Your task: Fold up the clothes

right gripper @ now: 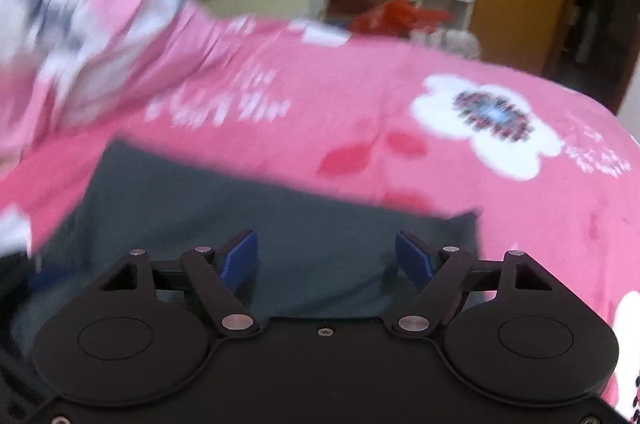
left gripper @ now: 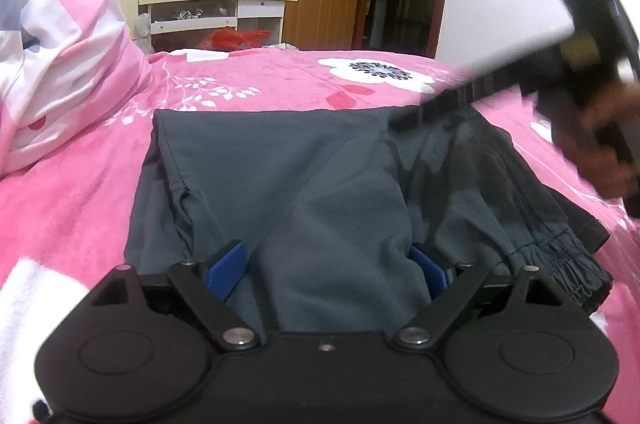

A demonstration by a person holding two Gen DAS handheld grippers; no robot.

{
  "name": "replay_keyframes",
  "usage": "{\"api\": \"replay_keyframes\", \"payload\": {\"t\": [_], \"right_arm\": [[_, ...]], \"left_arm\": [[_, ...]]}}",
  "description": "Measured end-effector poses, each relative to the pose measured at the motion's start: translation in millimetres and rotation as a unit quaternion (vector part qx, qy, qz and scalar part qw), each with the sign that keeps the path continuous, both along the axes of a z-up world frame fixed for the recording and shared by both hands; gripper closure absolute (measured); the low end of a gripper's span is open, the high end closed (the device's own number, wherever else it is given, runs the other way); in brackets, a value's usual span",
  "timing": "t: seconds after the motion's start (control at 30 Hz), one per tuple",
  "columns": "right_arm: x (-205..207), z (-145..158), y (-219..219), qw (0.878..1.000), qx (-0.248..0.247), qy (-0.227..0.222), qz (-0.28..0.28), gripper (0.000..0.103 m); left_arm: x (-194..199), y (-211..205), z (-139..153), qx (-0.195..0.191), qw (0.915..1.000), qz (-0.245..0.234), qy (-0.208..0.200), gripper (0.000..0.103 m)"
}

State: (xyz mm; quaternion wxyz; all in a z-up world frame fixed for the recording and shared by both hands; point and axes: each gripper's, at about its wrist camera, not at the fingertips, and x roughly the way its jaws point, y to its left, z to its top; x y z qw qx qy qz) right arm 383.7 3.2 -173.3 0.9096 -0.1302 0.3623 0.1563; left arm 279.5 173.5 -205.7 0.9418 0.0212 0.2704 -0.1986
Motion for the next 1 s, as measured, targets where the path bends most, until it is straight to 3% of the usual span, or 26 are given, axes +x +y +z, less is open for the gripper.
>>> {"api": "replay_keyframes", "payload": {"t": [0.1, 0.23, 0.57, 0.77, 1.0], "right_arm": [[-6, -12, 2, 1.0, -0.023, -0.011, 0.009, 0.022], [0, -10, -5, 1.0, -0.009, 0.015, -0.009, 0.02], [-1, -2, -14, 0.999, -0.021, 0.018, -0.025, 0.018], [-9, 7, -28, 0.999, -0.005, 0.021, -0.04, 0.017], [-3, 15, 3, 1.0, 0.022, -0.011, 0.013, 0.017]], "left_arm": [[0, -1, 0, 0.002, 1.0, 0.0, -0.001, 0.017], [-7, -5, 1, 0.002, 1.0, 0.0, -0.001, 0.017], [-3, -2, 2, -0.002, 1.0, 0.0, 0.0, 0.016], [-3, -2, 3, 0.003, 1.0, -0.002, -0.001, 0.007], [-5, -4, 2, 0.018, 0.9998, 0.004, -0.006, 0.001]]}}
